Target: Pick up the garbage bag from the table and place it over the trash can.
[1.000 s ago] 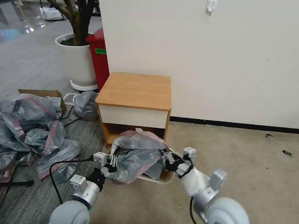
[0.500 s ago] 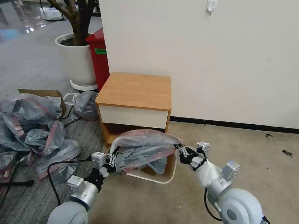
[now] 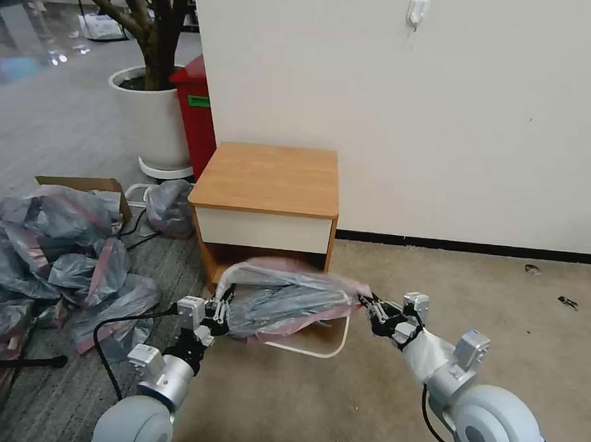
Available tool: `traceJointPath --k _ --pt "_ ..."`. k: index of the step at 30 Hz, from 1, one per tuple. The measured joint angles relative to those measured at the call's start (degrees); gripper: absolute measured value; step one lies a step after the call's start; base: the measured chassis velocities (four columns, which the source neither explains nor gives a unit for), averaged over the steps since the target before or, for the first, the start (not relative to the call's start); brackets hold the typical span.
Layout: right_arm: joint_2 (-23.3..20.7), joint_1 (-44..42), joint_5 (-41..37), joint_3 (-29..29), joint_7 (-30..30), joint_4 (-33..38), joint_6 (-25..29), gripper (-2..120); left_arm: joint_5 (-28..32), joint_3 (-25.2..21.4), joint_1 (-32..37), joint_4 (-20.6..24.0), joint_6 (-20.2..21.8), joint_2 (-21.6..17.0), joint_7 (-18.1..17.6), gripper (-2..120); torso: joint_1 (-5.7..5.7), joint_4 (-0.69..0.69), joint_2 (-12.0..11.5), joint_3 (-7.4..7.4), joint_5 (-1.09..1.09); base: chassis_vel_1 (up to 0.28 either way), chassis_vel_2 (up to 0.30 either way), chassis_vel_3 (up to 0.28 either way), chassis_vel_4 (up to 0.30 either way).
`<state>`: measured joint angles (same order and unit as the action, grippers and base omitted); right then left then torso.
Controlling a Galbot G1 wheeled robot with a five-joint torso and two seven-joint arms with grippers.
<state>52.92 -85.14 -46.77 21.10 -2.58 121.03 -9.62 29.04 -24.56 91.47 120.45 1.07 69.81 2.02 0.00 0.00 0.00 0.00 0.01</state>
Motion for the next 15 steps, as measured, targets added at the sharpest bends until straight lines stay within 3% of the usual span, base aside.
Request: traceJointPath --k 8,15 --pt "-0.7 -0.9 0.1 1.4 -0.1 -0.5 -0.1 48 3.9 0.0 0.0 0.7 0.9 0.4 -0.5 5 0.0 0.01 0.0 0.0 0.0 0.0 0.0 0.0 0.0" --pt "0.8 -5.1 1.4 4.2 -0.8 0.3 1.5 79 6.7 -0.5 -1.7 0.2 1.9 1.0 -1.7 5 0.0 0.0 0.0 0.0 0.0 0.0 0.0 0.0 0.0"
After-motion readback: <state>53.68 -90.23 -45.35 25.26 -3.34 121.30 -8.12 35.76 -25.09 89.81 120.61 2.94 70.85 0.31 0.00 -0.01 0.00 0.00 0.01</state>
